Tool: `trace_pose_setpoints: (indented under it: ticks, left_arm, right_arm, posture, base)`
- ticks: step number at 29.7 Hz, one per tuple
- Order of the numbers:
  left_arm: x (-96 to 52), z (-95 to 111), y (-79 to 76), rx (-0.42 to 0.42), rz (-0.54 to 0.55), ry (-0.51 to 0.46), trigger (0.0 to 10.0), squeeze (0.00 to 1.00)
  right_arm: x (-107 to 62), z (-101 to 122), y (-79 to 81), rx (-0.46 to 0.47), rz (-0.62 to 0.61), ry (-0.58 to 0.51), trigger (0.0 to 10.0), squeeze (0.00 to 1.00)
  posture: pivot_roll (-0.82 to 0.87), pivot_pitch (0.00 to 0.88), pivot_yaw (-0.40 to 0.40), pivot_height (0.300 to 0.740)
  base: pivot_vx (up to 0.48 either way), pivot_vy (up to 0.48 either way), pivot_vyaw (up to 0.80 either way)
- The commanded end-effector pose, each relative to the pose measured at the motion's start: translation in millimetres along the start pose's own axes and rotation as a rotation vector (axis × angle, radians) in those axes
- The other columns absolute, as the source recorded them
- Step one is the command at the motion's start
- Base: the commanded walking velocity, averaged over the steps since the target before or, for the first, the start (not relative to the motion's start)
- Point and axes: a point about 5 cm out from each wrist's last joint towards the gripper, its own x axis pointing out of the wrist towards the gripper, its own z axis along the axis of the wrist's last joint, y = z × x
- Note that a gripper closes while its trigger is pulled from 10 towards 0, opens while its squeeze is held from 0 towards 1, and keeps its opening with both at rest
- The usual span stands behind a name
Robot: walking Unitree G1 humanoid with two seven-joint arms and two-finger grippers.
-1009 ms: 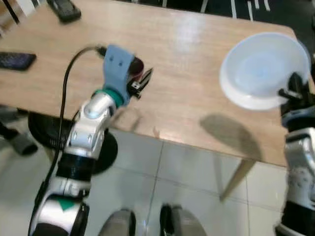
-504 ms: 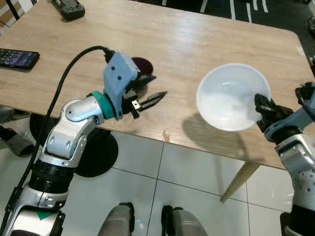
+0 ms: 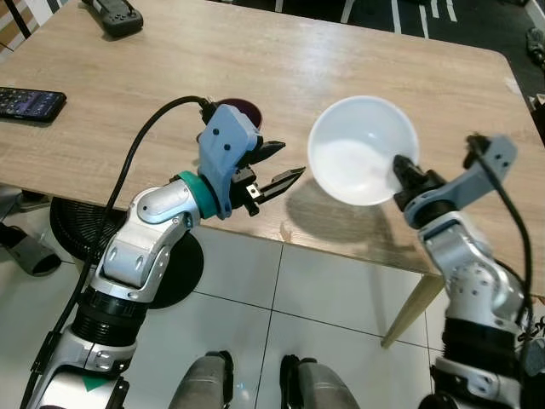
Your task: Setting the table
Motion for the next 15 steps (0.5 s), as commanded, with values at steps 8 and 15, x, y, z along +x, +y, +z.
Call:
trace_pose_setpoints:
  ticks: [8,15]
  left_arm:
    - [-1.3,-5.8,0.3,-0.012,0.029,0.029,10.0,0.00]
    - [-2.9,-6.6,-0.5,-0.017,0.049,0.033,10.0,0.00]
  right_arm:
    - [5.6,-7.2,-4.4,0.015,-0.031,0.022,10.0,0.00]
    - [10.1,-2.1,1.0,0.001,-0.033,-0.035,10.0,0.00]
  posture:
    - [0.11,0.098,-0.010,0.740]
    - [0.11,0.115,-0.017,0.740]
  base:
    - [0.000,0.000,0.00]
    - [0.000,0.000,0.00]
